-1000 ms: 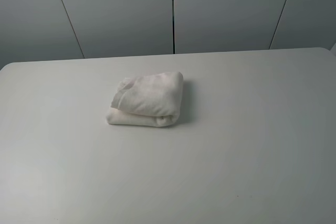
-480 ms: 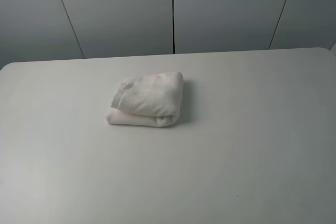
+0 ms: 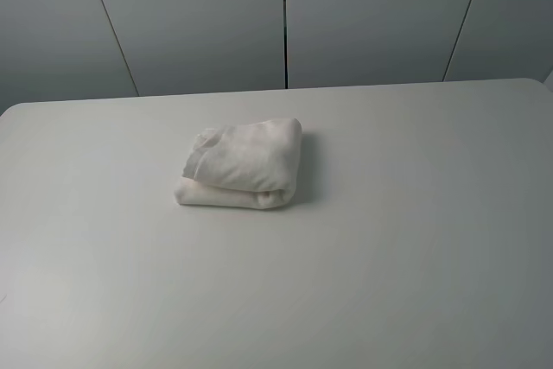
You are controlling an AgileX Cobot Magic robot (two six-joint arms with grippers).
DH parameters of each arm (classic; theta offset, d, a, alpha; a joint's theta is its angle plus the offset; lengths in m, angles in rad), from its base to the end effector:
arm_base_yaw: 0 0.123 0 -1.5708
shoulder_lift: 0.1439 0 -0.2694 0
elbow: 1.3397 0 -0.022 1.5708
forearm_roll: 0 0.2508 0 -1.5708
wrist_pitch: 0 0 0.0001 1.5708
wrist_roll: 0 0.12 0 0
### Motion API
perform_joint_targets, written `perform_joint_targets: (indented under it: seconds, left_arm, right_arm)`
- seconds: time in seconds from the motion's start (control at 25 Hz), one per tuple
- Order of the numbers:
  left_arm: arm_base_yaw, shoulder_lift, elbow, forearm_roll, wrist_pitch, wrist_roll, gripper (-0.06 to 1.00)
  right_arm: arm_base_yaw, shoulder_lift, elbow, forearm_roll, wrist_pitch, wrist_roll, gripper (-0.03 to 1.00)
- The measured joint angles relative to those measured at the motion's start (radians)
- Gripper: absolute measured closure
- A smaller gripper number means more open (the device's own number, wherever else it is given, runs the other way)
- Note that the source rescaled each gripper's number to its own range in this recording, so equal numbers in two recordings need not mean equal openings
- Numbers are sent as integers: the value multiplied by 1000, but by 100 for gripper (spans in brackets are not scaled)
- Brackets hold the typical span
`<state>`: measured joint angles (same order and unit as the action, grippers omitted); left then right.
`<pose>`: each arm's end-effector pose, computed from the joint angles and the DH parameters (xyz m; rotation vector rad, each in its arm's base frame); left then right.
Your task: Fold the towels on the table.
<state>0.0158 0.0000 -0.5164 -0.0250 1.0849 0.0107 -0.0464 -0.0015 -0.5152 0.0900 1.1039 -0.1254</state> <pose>0.0337 -0.0021 0.2665 -0.0035 2.0519 -0.0135 0.0327 0.0081 0.2645 -0.0890 2.0655 0.0024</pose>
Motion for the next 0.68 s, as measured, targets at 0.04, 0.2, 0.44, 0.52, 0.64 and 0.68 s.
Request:
perform_joint_targets:
  seconds: [0.04, 0.2, 0.44, 0.52, 0.64, 0.68]
  left_arm:
    - [0, 0, 0, 0, 0, 0, -1]
    - [0, 0, 0, 0, 0, 0, -1]
    - [0, 0, 0, 0, 0, 0, -1]
    - [0, 0, 0, 0, 0, 0, -1]
    - [0, 0, 0, 0, 0, 0, -1]
    - [0, 0, 0, 0, 0, 0, -1]
  right_arm:
    - [0, 0, 0, 0, 0, 2, -3]
    - [0, 0, 0, 0, 0, 2, -3]
    - [0, 0, 0, 0, 0, 2, -3]
    - [0, 0, 0, 0, 0, 2, -3]
    - [0, 0, 0, 0, 0, 2, -3]
    - [0, 0, 0, 0, 0, 2, -3]
